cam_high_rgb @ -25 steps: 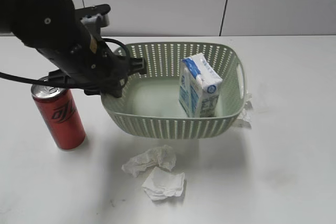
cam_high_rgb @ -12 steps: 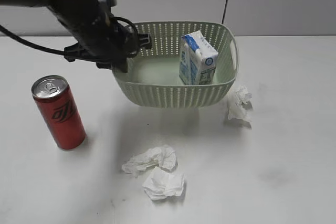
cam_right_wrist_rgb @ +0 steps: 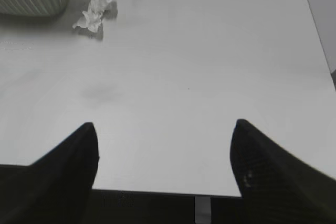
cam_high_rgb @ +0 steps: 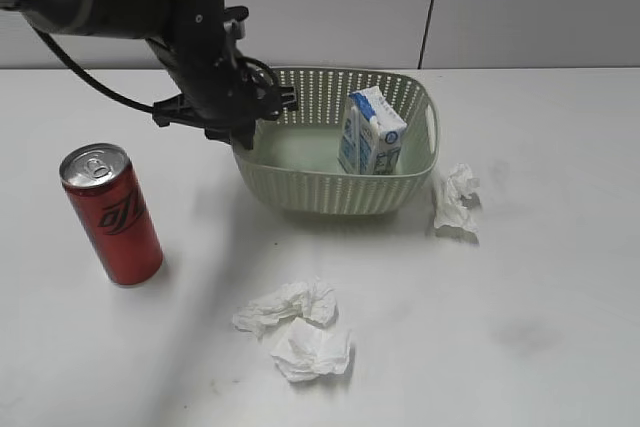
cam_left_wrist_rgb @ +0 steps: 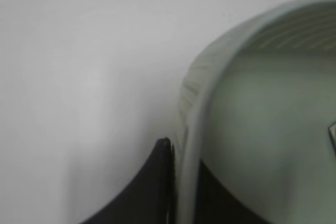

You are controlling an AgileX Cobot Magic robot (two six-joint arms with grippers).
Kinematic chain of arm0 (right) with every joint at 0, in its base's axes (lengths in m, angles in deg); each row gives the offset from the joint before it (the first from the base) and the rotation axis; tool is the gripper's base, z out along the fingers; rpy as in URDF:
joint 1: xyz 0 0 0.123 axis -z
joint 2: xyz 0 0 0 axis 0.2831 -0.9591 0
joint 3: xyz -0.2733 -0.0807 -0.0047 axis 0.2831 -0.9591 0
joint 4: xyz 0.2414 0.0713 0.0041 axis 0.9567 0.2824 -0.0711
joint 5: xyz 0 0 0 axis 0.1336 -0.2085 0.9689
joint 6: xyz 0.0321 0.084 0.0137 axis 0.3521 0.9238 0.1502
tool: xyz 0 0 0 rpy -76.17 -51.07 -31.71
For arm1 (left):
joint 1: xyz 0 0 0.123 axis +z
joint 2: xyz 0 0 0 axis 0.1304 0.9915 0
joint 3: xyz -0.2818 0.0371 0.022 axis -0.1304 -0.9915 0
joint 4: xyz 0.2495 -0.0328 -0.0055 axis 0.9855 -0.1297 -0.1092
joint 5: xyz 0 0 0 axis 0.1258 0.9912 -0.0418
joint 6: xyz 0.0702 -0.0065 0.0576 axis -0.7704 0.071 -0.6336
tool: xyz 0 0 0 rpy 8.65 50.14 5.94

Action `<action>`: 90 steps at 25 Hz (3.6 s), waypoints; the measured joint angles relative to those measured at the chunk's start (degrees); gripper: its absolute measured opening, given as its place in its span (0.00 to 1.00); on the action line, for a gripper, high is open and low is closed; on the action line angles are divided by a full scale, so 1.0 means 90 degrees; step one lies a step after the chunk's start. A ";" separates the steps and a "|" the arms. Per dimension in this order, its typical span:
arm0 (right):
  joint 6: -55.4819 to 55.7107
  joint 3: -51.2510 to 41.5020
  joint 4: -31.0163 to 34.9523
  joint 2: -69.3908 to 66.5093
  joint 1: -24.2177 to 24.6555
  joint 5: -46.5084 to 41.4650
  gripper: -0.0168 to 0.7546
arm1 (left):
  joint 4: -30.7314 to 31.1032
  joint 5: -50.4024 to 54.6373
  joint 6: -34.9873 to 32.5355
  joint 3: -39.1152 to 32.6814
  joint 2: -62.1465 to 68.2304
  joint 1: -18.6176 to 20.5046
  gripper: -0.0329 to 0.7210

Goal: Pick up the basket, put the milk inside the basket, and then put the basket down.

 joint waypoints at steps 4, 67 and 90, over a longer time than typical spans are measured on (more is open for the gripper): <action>0.0005 0.0000 0.0014 0.0375 0.0000 0.0000 0.79 | -0.0060 -0.0066 -0.0004 0.0008 0.0196 0.0000 0.05; -0.0156 -0.0880 -0.0137 0.0514 0.0000 0.0997 0.79 | -0.0072 0.2026 -0.3885 -0.3114 -0.7082 0.3285 0.86; -0.0156 -0.0880 -0.0137 0.0514 0.0000 0.1032 0.79 | -0.0171 0.2734 -0.3982 -0.6352 -1.2347 0.3285 0.83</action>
